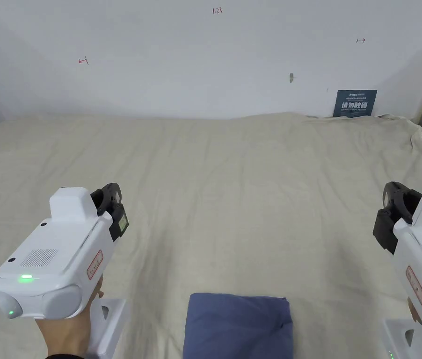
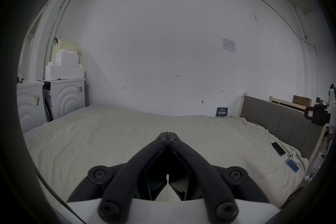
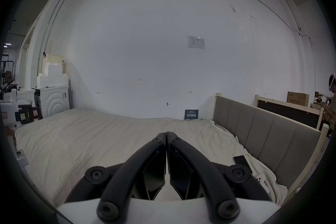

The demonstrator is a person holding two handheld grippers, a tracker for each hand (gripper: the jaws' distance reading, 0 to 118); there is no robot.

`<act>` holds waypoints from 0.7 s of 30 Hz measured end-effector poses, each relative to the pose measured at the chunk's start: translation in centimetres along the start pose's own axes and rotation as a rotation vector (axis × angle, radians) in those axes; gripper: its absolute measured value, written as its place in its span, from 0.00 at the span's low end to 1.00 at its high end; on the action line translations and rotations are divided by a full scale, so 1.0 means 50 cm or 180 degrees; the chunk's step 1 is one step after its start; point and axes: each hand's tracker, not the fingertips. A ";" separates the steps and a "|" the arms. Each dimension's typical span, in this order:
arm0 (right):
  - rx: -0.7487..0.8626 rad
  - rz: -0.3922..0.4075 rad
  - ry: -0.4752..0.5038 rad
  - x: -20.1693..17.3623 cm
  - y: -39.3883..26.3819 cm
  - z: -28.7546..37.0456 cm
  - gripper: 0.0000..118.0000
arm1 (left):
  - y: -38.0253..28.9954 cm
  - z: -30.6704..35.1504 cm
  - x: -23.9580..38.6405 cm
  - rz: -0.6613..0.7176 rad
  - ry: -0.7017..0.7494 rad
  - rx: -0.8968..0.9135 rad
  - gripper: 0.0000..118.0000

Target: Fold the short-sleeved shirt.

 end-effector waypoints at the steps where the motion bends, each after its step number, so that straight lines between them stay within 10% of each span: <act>1: 0.0000 0.0007 -0.0006 0.000 0.000 0.000 0.00 | 0.001 0.001 0.000 -0.0017 0.0018 0.0018 0.00; 21: -0.0595 -0.0145 0.0477 -0.141 -0.151 -0.050 0.00 | -0.055 -0.007 -0.002 -0.0003 -0.0026 -0.0263 0.00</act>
